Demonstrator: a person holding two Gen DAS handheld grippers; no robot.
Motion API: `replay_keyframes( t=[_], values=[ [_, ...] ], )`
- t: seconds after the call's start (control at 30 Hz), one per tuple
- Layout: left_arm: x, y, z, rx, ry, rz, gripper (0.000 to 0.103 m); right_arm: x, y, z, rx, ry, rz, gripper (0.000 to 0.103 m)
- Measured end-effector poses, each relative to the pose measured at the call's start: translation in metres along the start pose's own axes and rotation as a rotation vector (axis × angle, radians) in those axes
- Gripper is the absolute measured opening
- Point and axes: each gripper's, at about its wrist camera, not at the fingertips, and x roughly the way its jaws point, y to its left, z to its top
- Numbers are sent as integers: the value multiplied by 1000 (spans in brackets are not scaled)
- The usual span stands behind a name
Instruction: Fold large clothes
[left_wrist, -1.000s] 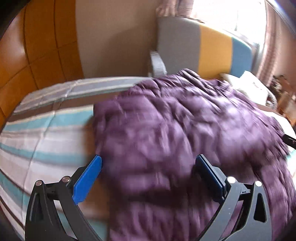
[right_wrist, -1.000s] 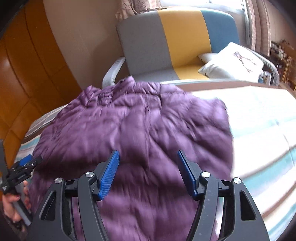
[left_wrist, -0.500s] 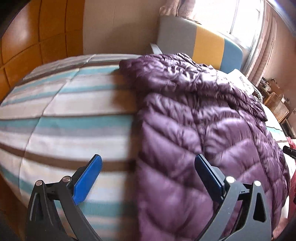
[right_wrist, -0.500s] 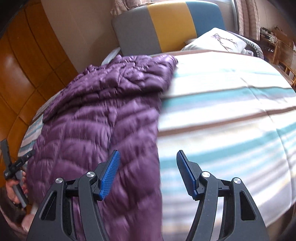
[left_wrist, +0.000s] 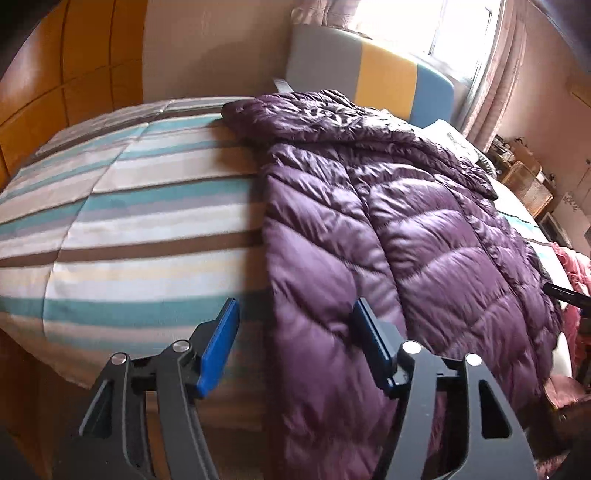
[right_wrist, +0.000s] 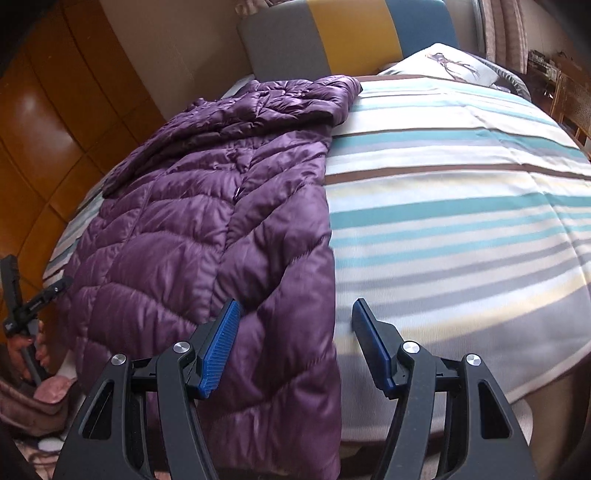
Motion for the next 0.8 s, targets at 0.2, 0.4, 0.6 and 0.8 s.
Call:
replay_keyframes(
  t=[0.2, 0.4, 0.6, 0.8],
  values=[
    [-10, 1, -18, 26, 27, -34, 60, -8, -9, -15, 42, 34, 77, 40],
    [-10, -7, -19, 43, 57, -86, 22, -4, -6, -20, 62, 48, 164, 9],
    [-20, -17, -10, 49, 31, -145, 6, -13, -4, -11, 122, 2, 273, 7],
    [-42, -2, 14, -98, -67, -264, 6, -23, -4, 10, 168, -61, 370, 5]
  ],
)
